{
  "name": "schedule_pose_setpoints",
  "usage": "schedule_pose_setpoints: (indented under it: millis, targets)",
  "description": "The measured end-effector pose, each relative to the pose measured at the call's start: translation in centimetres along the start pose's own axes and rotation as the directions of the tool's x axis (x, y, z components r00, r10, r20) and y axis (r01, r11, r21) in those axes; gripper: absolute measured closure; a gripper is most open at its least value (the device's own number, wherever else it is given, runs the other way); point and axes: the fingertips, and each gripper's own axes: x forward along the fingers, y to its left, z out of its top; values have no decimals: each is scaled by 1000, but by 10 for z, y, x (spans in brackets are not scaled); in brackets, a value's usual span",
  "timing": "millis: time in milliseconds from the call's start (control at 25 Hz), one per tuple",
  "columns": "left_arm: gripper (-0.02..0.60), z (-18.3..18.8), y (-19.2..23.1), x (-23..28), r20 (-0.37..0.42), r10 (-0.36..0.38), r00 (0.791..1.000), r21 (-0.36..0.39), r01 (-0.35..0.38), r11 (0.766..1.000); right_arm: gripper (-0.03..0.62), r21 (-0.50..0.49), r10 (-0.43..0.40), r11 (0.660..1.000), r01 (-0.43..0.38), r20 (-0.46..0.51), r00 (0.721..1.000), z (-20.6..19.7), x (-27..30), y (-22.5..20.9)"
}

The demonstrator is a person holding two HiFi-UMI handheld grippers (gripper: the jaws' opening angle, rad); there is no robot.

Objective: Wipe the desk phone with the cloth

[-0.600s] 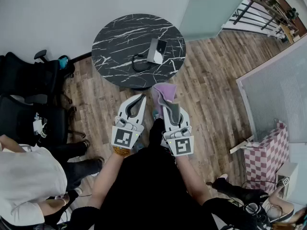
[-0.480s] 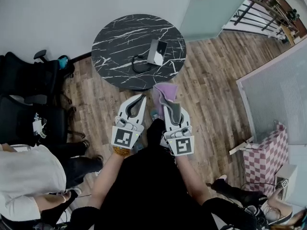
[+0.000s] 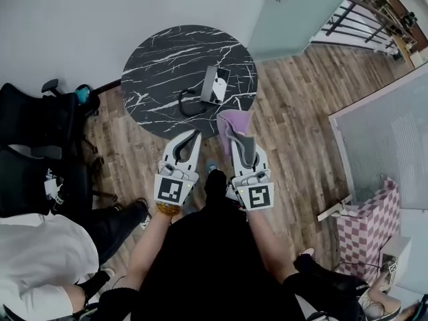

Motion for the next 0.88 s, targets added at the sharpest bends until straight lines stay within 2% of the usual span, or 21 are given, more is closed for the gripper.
schedule_pose_setpoints:
  millis: [480,600,880]
  targets:
    - [565,-4,37,100,-18,25,1000,-1,-25,1000,530,3,46,999,-46,-15,999,-11,87,-76]
    - [565,-8,44,124,-30,38,999,-2,-38,999,530,-12,73,997,-73,-27,997,-22,105,-97]
    - [565,-27,63,177,-71,84,994,6,-84,996,530,24,131,991,-130,-32,991,-41,151,-142]
